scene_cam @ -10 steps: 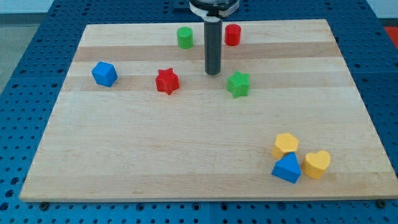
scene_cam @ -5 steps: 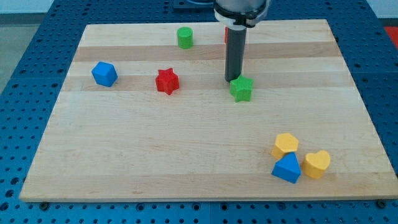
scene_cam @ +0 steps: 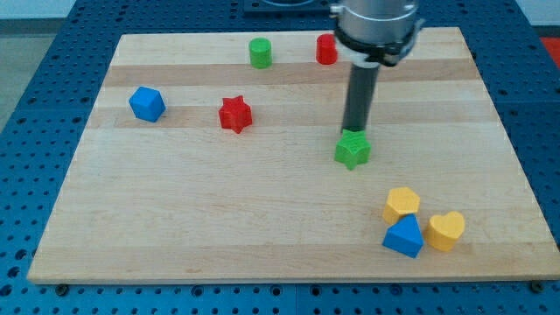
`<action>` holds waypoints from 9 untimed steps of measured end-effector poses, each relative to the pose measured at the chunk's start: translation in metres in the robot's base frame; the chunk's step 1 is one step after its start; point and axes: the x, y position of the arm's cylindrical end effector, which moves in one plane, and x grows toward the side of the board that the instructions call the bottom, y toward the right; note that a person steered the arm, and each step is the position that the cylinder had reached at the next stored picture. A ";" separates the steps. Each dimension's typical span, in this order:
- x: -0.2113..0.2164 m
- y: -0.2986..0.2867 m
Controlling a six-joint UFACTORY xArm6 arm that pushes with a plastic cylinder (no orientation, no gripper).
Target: Drag the green star to the top of the heart
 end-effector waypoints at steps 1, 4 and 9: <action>-0.002 -0.034; 0.002 -0.045; 0.039 0.036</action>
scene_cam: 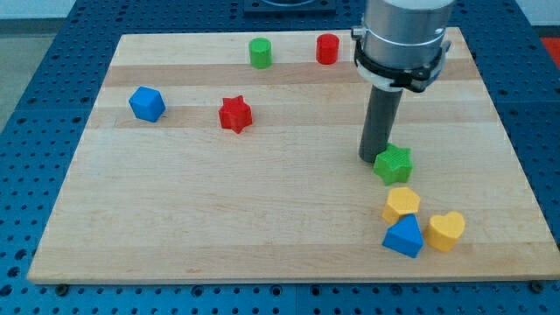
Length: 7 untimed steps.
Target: Drag the green star to the top of the heart
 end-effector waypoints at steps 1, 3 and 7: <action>0.001 0.010; 0.025 0.048; -0.005 0.022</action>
